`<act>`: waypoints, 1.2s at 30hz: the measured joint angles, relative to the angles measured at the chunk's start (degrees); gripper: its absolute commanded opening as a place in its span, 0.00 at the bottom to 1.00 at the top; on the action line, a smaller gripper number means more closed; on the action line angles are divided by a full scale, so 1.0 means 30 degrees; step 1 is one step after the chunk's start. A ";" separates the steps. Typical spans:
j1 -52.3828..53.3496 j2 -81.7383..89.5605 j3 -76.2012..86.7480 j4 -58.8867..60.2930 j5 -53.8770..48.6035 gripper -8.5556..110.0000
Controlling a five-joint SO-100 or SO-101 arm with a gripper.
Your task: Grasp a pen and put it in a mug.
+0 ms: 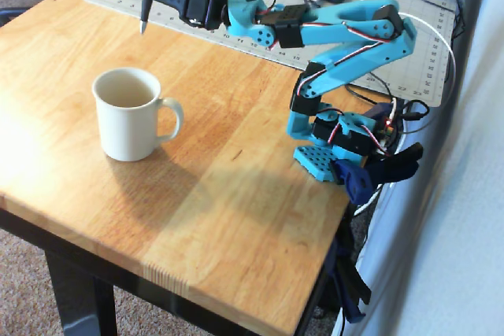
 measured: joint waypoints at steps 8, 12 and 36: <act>-0.2607 0.0000 0.0264 -0.0937 0.0000 0.08; -0.3838 0.0000 0.0264 -0.0937 -0.0322 0.08; -0.7969 -0.4775 0.0527 -0.0937 -1.2715 0.08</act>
